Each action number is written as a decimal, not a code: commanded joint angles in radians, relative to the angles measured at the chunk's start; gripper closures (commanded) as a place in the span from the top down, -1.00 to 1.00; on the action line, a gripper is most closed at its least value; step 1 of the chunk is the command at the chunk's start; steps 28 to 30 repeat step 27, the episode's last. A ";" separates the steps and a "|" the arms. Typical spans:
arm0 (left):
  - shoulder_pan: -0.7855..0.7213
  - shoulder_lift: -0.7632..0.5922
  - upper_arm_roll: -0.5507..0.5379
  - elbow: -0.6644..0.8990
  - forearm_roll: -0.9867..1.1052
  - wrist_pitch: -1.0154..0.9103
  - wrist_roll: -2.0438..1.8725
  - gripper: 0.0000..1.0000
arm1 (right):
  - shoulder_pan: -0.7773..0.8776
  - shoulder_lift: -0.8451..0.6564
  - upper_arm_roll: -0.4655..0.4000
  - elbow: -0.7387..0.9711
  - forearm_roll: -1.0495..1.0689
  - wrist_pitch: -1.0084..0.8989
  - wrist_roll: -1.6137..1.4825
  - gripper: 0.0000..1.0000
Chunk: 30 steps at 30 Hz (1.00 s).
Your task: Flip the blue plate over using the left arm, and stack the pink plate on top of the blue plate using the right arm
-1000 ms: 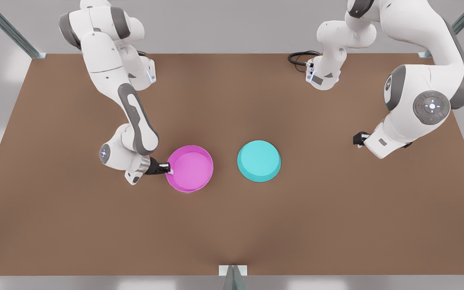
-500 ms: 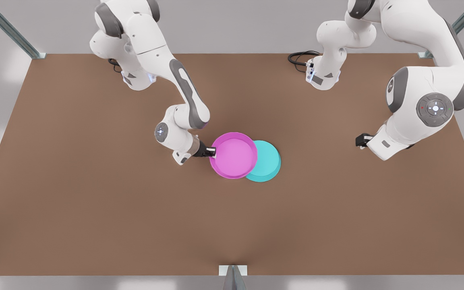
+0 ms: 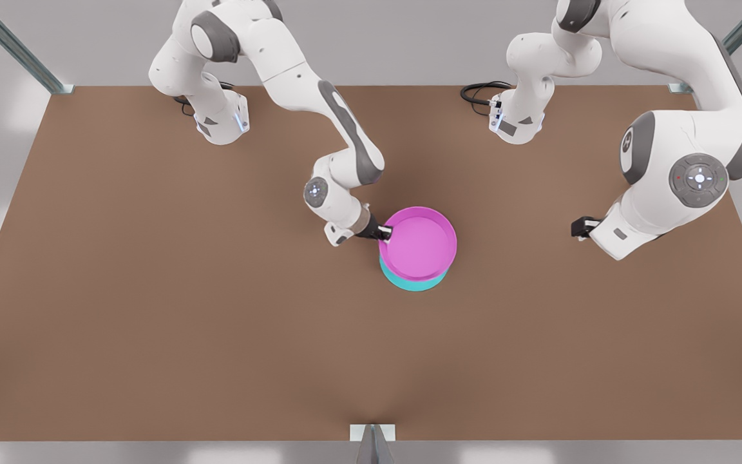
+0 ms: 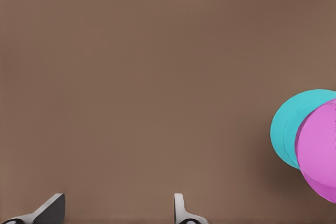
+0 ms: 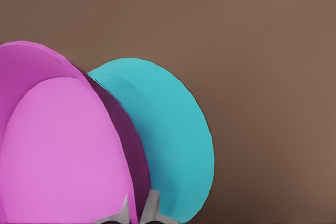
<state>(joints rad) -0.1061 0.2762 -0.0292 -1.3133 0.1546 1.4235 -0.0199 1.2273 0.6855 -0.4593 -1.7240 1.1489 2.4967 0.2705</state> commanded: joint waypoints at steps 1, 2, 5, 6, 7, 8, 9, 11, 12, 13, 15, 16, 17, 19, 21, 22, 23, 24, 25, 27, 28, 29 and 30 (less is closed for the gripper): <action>0.000 0.000 0.000 0.000 -0.001 0.000 0.000 1.00 | 0.000 0.000 0.001 0.000 -0.012 -0.002 0.010 -0.24; 0.000 0.000 0.000 0.000 0.000 0.000 0.000 1.00 | 0.000 0.000 0.001 0.000 -0.014 -0.002 0.009 0.13; 0.000 0.000 0.000 0.000 0.000 0.002 0.000 1.00 | -0.002 -0.001 0.001 -0.003 -0.017 -0.001 -0.004 0.92; 0.000 0.000 0.000 0.000 0.000 0.002 0.002 1.00 | -0.002 0.000 -0.001 -0.003 -0.017 -0.001 -0.005 0.93; 0.000 0.000 0.000 0.000 0.000 0.002 0.000 1.00 | -0.002 0.000 -0.001 -0.003 -0.018 -0.001 -0.007 0.93; 0.000 0.000 0.000 0.000 0.000 0.002 0.000 1.00 | -0.002 -0.003 -0.005 -0.005 -0.020 -0.001 -0.010 0.93; 0.000 0.000 0.000 0.000 0.000 0.002 0.000 1.00 | 0.000 -0.021 -0.028 -0.012 -0.028 -0.004 -0.031 0.93; 0.000 0.000 0.000 0.000 0.000 0.002 0.000 1.00 | -0.005 -0.124 -0.051 -0.083 -0.031 -0.016 -0.100 0.93; 0.000 0.000 0.000 0.000 0.000 0.000 0.000 1.00 | -0.014 -0.188 -0.067 -0.126 -0.032 -0.015 -0.134 1.00; 0.000 0.000 0.000 0.000 0.000 0.000 0.000 1.00 | -0.069 -0.271 -0.078 -0.172 -0.107 -0.024 -0.178 1.00; 0.000 0.000 0.000 0.000 0.000 0.000 0.000 1.00 | -0.229 -0.396 -0.076 -0.155 -0.518 -0.261 -0.178 1.00; 0.000 -0.002 0.000 0.002 -0.001 -0.002 0.000 1.00 | -0.353 -0.440 -0.022 -0.106 -0.793 -0.396 -0.194 1.00; 0.000 -0.002 0.000 0.002 -0.001 -0.002 0.002 1.00 | -0.466 -0.480 0.066 -0.097 -0.986 -0.436 -0.201 1.00; 0.000 -0.003 0.000 0.003 -0.007 -0.002 0.002 1.00 | -0.864 -0.555 0.353 -0.037 -1.250 -0.577 -0.205 1.00; 0.000 -0.005 -0.002 0.005 -0.015 0.000 0.002 1.00 | -1.075 -0.555 0.392 0.063 -1.239 -0.711 -0.276 1.00; 0.000 -0.005 -0.002 0.005 -0.015 0.000 0.002 1.00 | -1.098 -0.554 0.392 0.098 -1.235 -0.766 -0.304 1.00; 0.000 -0.005 -0.002 0.005 -0.015 0.000 0.002 1.00 | -1.120 -0.555 0.393 0.098 -1.235 -0.771 -0.304 1.00; 0.000 -0.003 -0.002 0.008 -0.015 0.000 0.002 1.00 | -1.123 -0.549 0.392 0.103 -1.230 -0.792 -0.304 1.00; 0.000 -0.003 -0.002 0.011 -0.015 0.000 0.002 1.00 | -1.123 -0.549 0.390 0.103 -1.230 -0.799 -0.306 1.00; 0.000 -0.003 -0.002 0.011 -0.013 0.000 0.002 1.00 | -1.123 -0.547 0.390 0.103 -1.230 -0.789 -0.306 1.00; 0.000 -0.003 -0.002 0.011 -0.013 0.000 0.002 1.00 | -1.123 -0.547 0.390 0.103 -1.230 -0.789 -0.306 1.00; 0.000 -0.003 -0.002 0.011 -0.013 0.000 0.002 1.00 | -1.123 -0.547 0.390 0.103 -1.230 -0.789 -0.306 1.00; 0.000 -0.003 -0.002 0.011 -0.013 0.000 0.002 1.00 | -1.123 -0.547 0.390 0.103 -1.230 -0.789 -0.306 1.00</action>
